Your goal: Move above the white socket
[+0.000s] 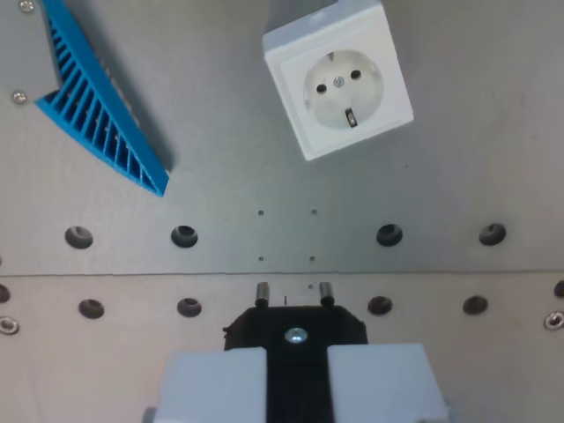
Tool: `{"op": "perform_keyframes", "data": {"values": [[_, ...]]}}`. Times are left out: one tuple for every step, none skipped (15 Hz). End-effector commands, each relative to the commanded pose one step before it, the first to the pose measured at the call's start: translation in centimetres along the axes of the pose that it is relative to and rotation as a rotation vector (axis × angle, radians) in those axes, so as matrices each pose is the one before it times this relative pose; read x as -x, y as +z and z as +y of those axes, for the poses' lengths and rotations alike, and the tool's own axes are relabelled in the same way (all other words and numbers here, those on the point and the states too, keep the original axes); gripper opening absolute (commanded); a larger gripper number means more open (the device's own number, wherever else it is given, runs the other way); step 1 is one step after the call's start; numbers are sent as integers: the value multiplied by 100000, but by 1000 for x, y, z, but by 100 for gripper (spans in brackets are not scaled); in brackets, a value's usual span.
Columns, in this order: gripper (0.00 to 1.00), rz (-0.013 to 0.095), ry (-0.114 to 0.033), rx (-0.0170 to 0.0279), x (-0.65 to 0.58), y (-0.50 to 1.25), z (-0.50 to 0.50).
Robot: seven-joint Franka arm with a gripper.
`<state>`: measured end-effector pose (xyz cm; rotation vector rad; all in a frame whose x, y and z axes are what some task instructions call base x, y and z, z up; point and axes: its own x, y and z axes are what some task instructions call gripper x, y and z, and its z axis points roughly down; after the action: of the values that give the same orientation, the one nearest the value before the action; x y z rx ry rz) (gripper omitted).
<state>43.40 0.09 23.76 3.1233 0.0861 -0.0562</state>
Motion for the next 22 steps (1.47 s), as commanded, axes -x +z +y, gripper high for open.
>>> {"op": "perform_keyframes", "data": {"values": [[0,8400,-21365,2413,97,1665,849],[0,-126,-1073,74,-47,500,153],[0,114,-1266,13,-48,500,149],[0,-144,-1520,118,-49,500,144],[0,-74,-1303,107,-50,500,137],[0,172,-1243,179,-50,500,131],[0,8,-1138,122,-49,500,123],[0,-124,-1017,118,-47,500,116],[0,65,-662,-188,-42,500,114],[0,-232,-1057,-51,-23,500,99],[0,-204,-710,80,-19,500,101],[0,-22,-699,-65,-16,500,101],[0,-178,-425,114,-13,500,99],[0,-189,-596,3,-12,500,97],[0,-215,-478,394,-10,500,94],[0,-245,-292,280,-8,500,88],[0,-188,-321,181,-8,500,82],[0,-81,137,144,-8,500,72],[0,-222,-95,4,-9,500,59],[0,-231,29,-207,-10,500,48],[0,-116,150,54,-10,441,38],[0,-190,-111,-17,-7,377,31]]}}
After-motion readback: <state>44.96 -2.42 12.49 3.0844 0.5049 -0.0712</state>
